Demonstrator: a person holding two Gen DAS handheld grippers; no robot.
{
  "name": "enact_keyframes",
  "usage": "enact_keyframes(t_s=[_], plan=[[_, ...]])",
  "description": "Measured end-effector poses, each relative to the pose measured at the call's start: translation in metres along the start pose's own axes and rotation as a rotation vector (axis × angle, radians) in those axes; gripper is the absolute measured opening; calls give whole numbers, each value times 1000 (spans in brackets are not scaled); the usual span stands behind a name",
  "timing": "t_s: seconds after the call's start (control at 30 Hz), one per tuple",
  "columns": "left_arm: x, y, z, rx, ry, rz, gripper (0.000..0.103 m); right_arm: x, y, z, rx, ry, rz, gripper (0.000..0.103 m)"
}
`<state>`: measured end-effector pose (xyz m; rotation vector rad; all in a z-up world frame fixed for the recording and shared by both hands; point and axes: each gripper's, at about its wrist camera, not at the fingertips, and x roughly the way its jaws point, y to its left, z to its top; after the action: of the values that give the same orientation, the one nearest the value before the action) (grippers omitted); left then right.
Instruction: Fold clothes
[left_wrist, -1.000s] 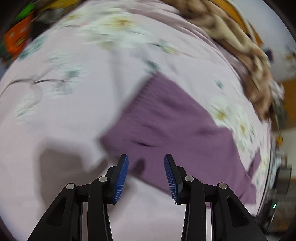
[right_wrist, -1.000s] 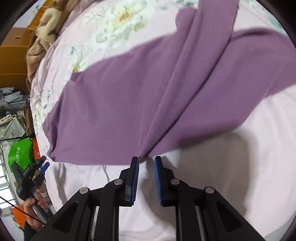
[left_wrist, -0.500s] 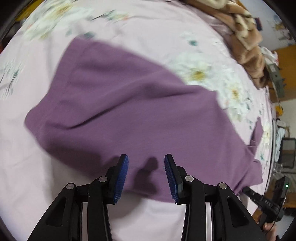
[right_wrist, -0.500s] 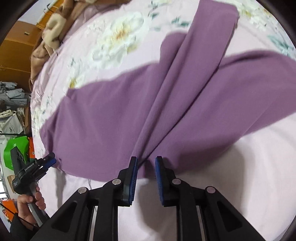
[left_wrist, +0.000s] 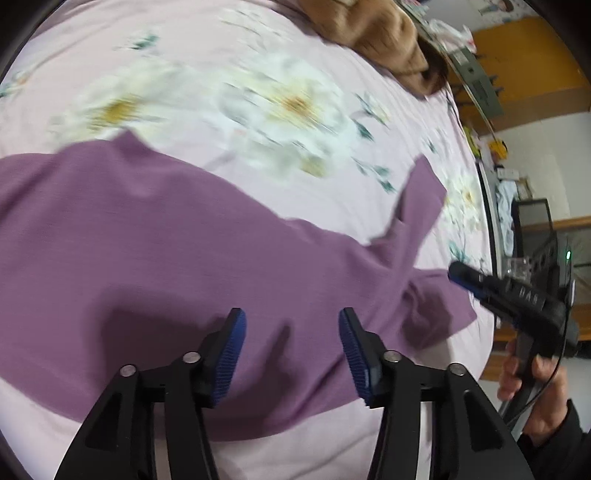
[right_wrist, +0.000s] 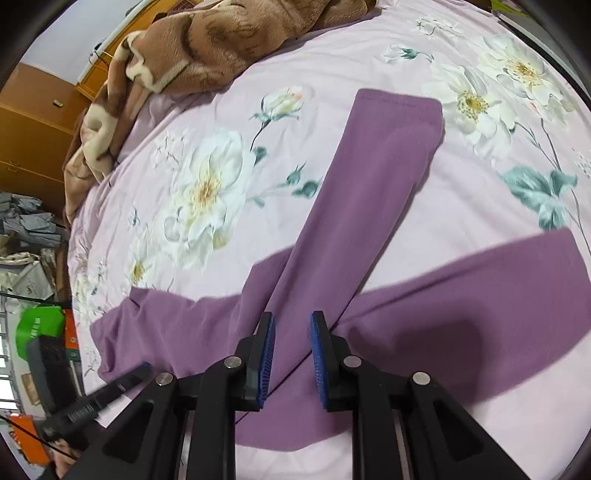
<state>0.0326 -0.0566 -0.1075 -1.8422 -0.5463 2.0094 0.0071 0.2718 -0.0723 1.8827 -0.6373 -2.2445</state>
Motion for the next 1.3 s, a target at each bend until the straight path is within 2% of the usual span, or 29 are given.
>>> enact_keyframes(t_s=[0.07, 0.17, 0.4, 0.53, 0.6, 0.73, 0.97, 1.0, 1.07, 1.13, 1.23, 1.3], plan=[[14, -15, -5, 17, 18, 3, 56, 20, 6, 8, 2, 7, 10, 22], [37, -40, 6, 23, 33, 7, 56, 24, -9, 18, 4, 36, 15, 22], [56, -67, 32, 69, 45, 27, 56, -11, -61, 37, -53, 70, -12, 22], [54, -82, 50, 82, 39, 58, 56, -37, -86, 48, -49, 44, -22, 22], [60, -101, 57, 119, 43, 56, 56, -50, -98, 52, -37, 29, -32, 22], [90, -138, 68, 211, 71, 43, 56, -70, -123, 48, 3, -1, -24, 22], [151, -166, 97, 250, 122, 32, 53, -80, -157, 18, 96, -17, 28, 22], [156, -168, 99, 258, 131, 36, 51, -80, -161, 14, 107, -17, 35, 22], [166, -173, 102, 280, 151, 49, 38, -79, -167, 8, 126, -15, 46, 22], [169, -175, 104, 293, 160, 52, 14, -77, -171, 5, 138, -12, 52, 22], [167, -181, 103, 320, 153, 46, 7, -76, -176, 4, 149, -12, 58, 22], [165, -185, 102, 334, 152, 42, 6, -77, -179, 5, 157, -18, 61, 22]])
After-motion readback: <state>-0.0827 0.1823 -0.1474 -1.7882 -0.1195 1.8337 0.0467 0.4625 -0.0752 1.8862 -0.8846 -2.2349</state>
